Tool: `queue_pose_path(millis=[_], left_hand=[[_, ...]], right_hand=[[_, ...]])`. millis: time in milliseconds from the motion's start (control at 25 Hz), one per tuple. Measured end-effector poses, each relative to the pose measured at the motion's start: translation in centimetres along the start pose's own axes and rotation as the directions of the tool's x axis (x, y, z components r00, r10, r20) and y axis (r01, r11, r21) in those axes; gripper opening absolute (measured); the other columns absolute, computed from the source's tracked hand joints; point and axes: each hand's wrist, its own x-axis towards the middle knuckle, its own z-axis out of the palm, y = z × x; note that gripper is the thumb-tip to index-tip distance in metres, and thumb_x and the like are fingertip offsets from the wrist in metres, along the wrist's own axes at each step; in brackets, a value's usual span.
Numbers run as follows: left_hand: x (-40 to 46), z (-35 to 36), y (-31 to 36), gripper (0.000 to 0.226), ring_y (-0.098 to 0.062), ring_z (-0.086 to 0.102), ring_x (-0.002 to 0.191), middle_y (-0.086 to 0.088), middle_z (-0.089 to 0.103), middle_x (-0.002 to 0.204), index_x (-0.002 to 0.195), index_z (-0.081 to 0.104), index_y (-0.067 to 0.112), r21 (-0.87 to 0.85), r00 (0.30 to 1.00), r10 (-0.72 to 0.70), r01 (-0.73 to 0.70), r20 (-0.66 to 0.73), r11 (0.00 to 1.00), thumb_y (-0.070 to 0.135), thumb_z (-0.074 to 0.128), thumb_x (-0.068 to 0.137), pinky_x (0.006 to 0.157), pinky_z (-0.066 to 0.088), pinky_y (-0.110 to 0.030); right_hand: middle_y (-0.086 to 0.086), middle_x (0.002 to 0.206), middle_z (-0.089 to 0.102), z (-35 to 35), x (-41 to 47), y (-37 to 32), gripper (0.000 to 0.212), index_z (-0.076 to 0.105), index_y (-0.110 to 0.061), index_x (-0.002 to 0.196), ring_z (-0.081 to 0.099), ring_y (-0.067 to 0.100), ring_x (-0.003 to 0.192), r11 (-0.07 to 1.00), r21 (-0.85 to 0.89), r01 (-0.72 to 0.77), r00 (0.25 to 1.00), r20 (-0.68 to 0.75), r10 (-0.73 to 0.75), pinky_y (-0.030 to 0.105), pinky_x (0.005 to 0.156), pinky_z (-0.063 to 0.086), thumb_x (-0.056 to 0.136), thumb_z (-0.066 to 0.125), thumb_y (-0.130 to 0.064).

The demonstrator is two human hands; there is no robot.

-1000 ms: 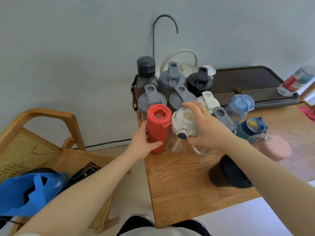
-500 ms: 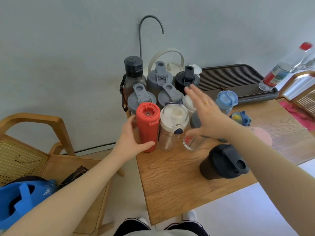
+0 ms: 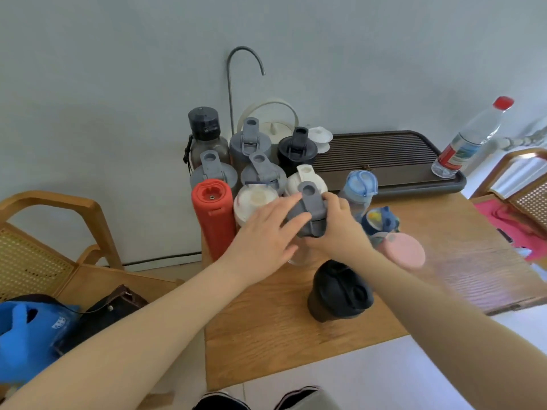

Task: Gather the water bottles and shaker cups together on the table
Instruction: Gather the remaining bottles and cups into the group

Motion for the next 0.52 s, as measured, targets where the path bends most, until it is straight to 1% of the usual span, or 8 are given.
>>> queue_pose_path(millis=[120, 200, 280, 320, 400, 440, 480, 520], left_hand=[[1.3, 1.3, 2.4, 0.076, -0.042, 0.051, 0.120, -0.028, 0.045, 0.137, 0.129, 0.049, 0.009, 0.096, 0.983, -0.107, 0.093, 0.150, 0.991, 0.014, 0.082, 0.060, 0.093, 0.047, -0.052], [2.0, 1.9, 3.1, 0.079, -0.042, 0.054, 0.116, -0.030, 0.045, 0.136, 0.131, 0.048, 0.012, 0.155, 0.973, -0.152, 0.125, 0.174, 0.980, 0.008, 0.080, 0.060, 0.094, 0.045, -0.051], [2.5, 2.2, 3.6, 0.074, -0.044, 0.051, 0.118, -0.030, 0.040, 0.140, 0.134, 0.044, 0.013, 0.136, 0.962, -0.205, 0.182, 0.182, 0.974, 0.004, 0.074, 0.066, 0.097, 0.042, -0.052], [2.6, 2.4, 3.9, 0.070, -0.045, 0.048, 0.121, -0.029, 0.038, 0.141, 0.134, 0.044, 0.013, 0.122, 0.959, -0.224, 0.205, 0.175, 0.971, 0.005, 0.072, 0.070, 0.098, 0.041, -0.052], [2.3, 2.6, 5.0, 0.058, -0.042, 0.043, 0.127, -0.025, 0.039, 0.142, 0.132, 0.045, 0.012, 0.092, 0.971, -0.186, 0.173, 0.153, 0.981, 0.016, 0.064, 0.078, 0.102, 0.036, -0.050], [2.0, 2.6, 5.7, 0.052, -0.037, 0.040, 0.130, -0.021, 0.039, 0.143, 0.132, 0.045, 0.013, 0.048, 0.976, -0.152, 0.146, 0.154, 0.988, 0.025, 0.056, 0.083, 0.106, 0.032, -0.045], [1.8, 2.5, 6.6, 0.051, -0.031, 0.038, 0.133, -0.016, 0.038, 0.145, 0.133, 0.044, 0.014, -0.026, 0.975, -0.134, 0.141, 0.180, 0.990, 0.035, 0.048, 0.086, 0.109, 0.027, -0.038], [1.4, 2.5, 7.6, 0.057, -0.027, 0.035, 0.135, -0.011, 0.035, 0.148, 0.135, 0.042, 0.016, -0.099, 0.964, -0.135, 0.161, 0.227, 0.982, 0.044, 0.044, 0.085, 0.109, 0.022, -0.033]], right_hand=[[0.012, 0.140, 0.031, 0.3, -0.5, 0.1, 0.077, 0.027, -0.011, 0.134, 0.054, 0.033, 0.110, 0.999, 0.010, 0.053, 0.998, -0.027, -0.053, 0.038, 0.077, 0.046, 0.073, 0.072, -0.029], [0.012, 0.137, 0.037, -0.5, -0.4, 1.0, 0.073, 0.032, -0.010, 0.132, 0.051, 0.032, 0.115, 0.983, -0.049, 0.177, 0.984, -0.006, -0.177, 0.039, 0.087, 0.046, 0.074, 0.072, -0.029], [0.011, 0.133, 0.046, -3.0, -0.2, 2.7, 0.066, 0.039, -0.009, 0.128, 0.045, 0.030, 0.122, 0.941, -0.110, 0.320, 0.946, -0.022, -0.325, 0.041, 0.098, 0.041, 0.074, 0.071, -0.030], [0.012, 0.132, 0.049, -4.6, 0.0, 4.1, 0.061, 0.043, -0.009, 0.127, 0.044, 0.030, 0.123, 0.922, -0.120, 0.368, 0.925, -0.052, -0.376, 0.040, 0.100, 0.038, 0.076, 0.070, -0.028], [0.012, 0.131, 0.052, -8.0, 0.5, 7.8, 0.053, 0.047, -0.009, 0.126, 0.045, 0.030, 0.122, 0.933, -0.110, 0.343, 0.932, -0.085, -0.353, 0.039, 0.100, 0.036, 0.080, 0.067, -0.026], [0.009, 0.132, 0.051, -9.3, 0.5, 9.7, 0.053, 0.047, -0.012, 0.127, 0.044, 0.028, 0.123, 0.958, -0.075, 0.277, 0.960, -0.033, -0.280, 0.039, 0.101, 0.035, 0.081, 0.065, -0.030], [0.006, 0.134, 0.048, -10.1, 0.2, 11.2, 0.054, 0.046, -0.015, 0.128, 0.042, 0.024, 0.126, 0.976, -0.023, 0.216, 0.973, 0.087, -0.213, 0.037, 0.101, 0.035, 0.081, 0.065, -0.034], [0.002, 0.137, 0.045, -10.3, -0.4, 12.5, 0.059, 0.044, -0.020, 0.130, 0.039, 0.022, 0.128, 0.981, -0.003, 0.196, 0.954, 0.231, -0.190, 0.034, 0.102, 0.034, 0.078, 0.067, -0.037]])
